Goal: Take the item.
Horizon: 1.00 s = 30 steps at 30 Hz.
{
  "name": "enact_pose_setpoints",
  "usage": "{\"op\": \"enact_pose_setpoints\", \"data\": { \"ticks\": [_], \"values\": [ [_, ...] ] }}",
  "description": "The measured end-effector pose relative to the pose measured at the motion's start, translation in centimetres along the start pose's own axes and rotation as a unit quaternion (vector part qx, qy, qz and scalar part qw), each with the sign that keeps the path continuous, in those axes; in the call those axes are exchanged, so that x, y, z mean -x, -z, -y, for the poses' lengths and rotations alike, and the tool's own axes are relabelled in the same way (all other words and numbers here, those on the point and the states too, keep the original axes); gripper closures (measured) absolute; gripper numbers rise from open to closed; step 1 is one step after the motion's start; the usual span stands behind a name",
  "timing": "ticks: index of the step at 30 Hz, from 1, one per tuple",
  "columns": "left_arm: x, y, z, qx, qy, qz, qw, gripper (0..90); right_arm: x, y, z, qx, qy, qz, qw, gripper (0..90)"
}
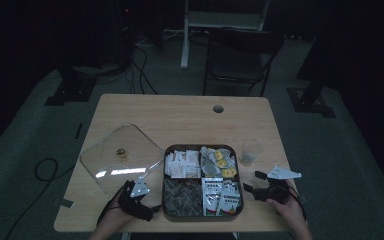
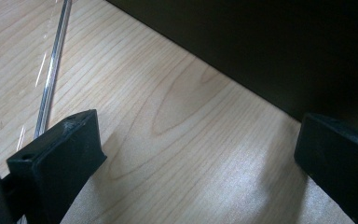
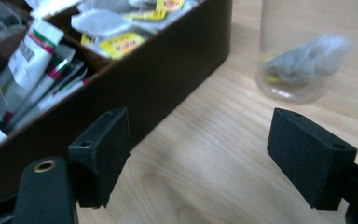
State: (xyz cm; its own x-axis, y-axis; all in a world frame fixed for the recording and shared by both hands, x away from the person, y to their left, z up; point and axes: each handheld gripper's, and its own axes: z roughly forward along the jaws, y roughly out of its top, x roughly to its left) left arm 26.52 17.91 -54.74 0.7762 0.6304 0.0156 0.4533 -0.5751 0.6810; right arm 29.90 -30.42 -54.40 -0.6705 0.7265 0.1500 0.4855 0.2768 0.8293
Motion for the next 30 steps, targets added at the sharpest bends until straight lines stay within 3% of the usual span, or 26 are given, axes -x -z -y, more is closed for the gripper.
{"op": "enact_pose_setpoints", "data": {
  "ticks": [8, 15, 20, 25, 27, 30],
  "values": [
    [0.0, 0.0, 0.0, -0.001, 0.000, 0.000, 1.0000, 1.3, -0.1, -0.4, 0.2, -0.026, 0.008, 0.001, 0.9996, 20.0],
    [0.3, 0.0, 0.0, 0.000, 0.010, -0.008, 0.9999, 1.3, -0.4, -1.0, 0.1, -0.070, 0.019, 0.017, 0.9972, 19.5],
    [0.3, 0.0, 0.0, 0.001, 0.011, -0.009, 0.9999, 1.2, -0.4, -1.2, 0.0, -0.071, 0.021, 0.018, 0.9971, 19.5],
    [0.3, 0.0, 0.0, 0.001, 0.011, -0.009, 0.9999, 1.3, -1.0, -1.4, 0.0, -0.086, 0.054, 0.022, 0.9946, 13.4],
    [0.3, 0.0, 0.1, 0.001, 0.010, -0.009, 0.9999, 1.3, -1.4, -1.6, 0.0, -0.091, 0.068, 0.034, 0.9929, 12.4],
    [0.5, 0.1, 0.1, 0.001, 0.005, -0.005, 1.0000, 1.3, -1.5, -1.7, 0.0, -0.092, 0.062, 0.040, 0.9930, 12.1]
  ]
}}
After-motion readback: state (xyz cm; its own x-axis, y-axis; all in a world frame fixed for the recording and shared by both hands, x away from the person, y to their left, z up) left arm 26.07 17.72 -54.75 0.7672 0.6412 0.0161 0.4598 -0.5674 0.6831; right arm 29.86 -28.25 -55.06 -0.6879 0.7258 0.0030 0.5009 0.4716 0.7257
